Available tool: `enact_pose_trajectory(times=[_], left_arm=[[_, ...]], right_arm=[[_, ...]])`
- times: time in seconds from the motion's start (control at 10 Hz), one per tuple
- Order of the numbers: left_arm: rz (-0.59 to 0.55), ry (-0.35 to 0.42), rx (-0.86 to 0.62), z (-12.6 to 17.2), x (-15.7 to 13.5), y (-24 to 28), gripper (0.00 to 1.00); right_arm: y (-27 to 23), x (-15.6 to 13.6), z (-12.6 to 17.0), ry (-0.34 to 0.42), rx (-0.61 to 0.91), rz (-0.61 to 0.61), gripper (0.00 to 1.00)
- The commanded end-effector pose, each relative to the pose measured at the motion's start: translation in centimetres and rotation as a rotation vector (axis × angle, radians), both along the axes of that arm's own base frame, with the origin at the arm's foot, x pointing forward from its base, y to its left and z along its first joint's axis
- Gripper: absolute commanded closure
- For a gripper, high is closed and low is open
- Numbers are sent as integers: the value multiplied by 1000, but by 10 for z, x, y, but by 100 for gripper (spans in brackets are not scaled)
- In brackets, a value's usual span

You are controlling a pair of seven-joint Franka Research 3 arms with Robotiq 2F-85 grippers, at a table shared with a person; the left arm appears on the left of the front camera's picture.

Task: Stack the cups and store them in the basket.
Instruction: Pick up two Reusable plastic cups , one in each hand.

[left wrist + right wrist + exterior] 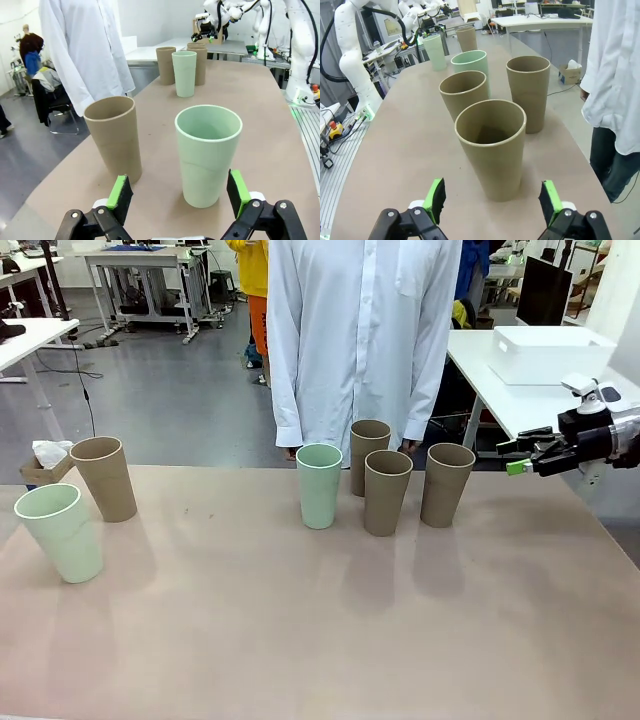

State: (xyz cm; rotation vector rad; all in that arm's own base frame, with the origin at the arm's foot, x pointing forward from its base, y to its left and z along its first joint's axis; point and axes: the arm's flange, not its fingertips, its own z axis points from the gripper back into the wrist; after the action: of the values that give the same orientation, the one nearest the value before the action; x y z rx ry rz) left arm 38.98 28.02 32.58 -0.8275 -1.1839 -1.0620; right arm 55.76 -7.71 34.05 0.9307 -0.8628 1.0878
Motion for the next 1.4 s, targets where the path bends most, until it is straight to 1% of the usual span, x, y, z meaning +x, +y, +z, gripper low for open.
enact_pose_trajectory(times=[0.0,0.1,0.3,0.4,0.5,0.6,0.7,1.0,1.3], left_arm=[[-55,47,-13,-28,20,-2,0],[-77,28,-42,-37,21,-2,0],[-96,46,-56,-62,21,-4,0],[-104,41,-74,-70,19,-6,0],[-112,10,-106,-76,19,-10,0],[-123,7,-120,-82,17,-13,0],[-129,18,-120,-88,17,-15,0],[-139,9,-123,-95,19,-20,0],[-166,21,-132,-103,21,-27,0]], right_arm=[[7,8,-19,-23,70,20,0],[9,11,-29,-42,105,40,0],[18,13,-51,-54,142,77,0],[22,18,-64,-58,167,78,0],[25,20,-72,-63,192,85,0],[30,20,-79,-79,209,95,0],[34,22,-85,-78,232,110,0],[40,30,-96,-64,257,105,0],[43,35,-104,-55,286,87,0]])
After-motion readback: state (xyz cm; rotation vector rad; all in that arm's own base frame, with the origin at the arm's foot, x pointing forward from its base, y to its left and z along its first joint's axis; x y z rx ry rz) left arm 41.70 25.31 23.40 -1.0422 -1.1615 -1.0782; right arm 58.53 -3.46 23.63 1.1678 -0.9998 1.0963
